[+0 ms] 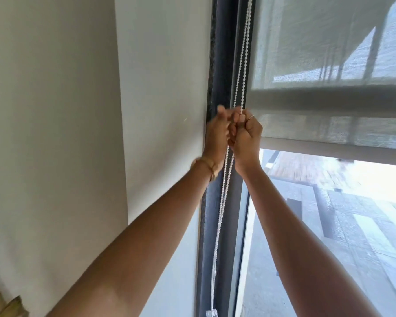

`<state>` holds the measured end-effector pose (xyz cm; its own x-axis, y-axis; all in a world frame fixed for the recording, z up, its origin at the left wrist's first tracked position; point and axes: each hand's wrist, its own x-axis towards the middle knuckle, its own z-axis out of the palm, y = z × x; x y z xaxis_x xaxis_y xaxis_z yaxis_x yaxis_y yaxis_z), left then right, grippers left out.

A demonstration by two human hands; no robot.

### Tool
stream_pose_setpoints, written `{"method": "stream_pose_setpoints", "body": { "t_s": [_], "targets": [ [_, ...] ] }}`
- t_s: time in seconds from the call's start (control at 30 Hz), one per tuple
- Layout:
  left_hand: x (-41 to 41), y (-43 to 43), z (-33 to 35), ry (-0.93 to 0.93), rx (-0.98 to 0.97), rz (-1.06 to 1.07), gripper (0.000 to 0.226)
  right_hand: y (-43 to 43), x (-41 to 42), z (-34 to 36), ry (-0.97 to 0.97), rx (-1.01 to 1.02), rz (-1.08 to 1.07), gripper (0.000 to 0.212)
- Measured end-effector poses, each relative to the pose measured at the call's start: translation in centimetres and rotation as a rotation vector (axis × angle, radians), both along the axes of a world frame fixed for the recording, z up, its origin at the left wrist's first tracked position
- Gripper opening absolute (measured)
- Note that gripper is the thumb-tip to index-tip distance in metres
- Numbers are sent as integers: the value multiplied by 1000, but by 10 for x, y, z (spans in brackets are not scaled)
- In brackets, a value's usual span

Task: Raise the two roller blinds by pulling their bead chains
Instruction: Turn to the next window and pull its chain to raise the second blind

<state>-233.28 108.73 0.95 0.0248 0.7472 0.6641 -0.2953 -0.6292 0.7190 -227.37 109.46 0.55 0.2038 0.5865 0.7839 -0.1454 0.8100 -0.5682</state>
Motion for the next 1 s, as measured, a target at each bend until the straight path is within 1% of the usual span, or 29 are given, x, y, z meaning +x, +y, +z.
{"method": "stream_pose_setpoints", "body": {
  "t_s": [0.07, 0.13, 0.27, 0.4, 0.47, 0.6, 0.7, 0.77, 0.9, 1.0],
  "targets": [
    [-1, -3, 33, 26, 96, 50, 53, -2, -3, -8, 2, -8, 29, 34],
    [-2, -6, 57, 51, 157, 79, 47, -5, -6, -19, -15, -16, 46, 32],
    [2, -18, 78, 32, 156, 60, 42, -10, -6, -48, -23, -71, 53, 25],
    [5, -18, 66, 21, 117, 62, 35, -11, -3, -67, -37, -101, 90, 39],
    [5, -16, 57, 12, 108, 90, 36, -10, -4, -75, -44, -124, 105, 44],
    [3, -10, 39, 17, 60, 137, 39, -4, -8, -96, -66, -166, 98, 33],
    [1, -4, 23, 4, 42, 133, 40, 1, -6, -110, -83, -199, 97, 36],
    [1, -1, 17, -3, 38, 127, 40, 2, -6, -116, -99, -193, 100, 33],
    [0, 3, 20, -14, 11, 130, 41, 2, -7, -112, -127, -198, 113, 41],
    [-4, 2, 23, 10, 6, 150, 40, 1, -8, -107, -153, -194, 109, 42]
  ]
}}
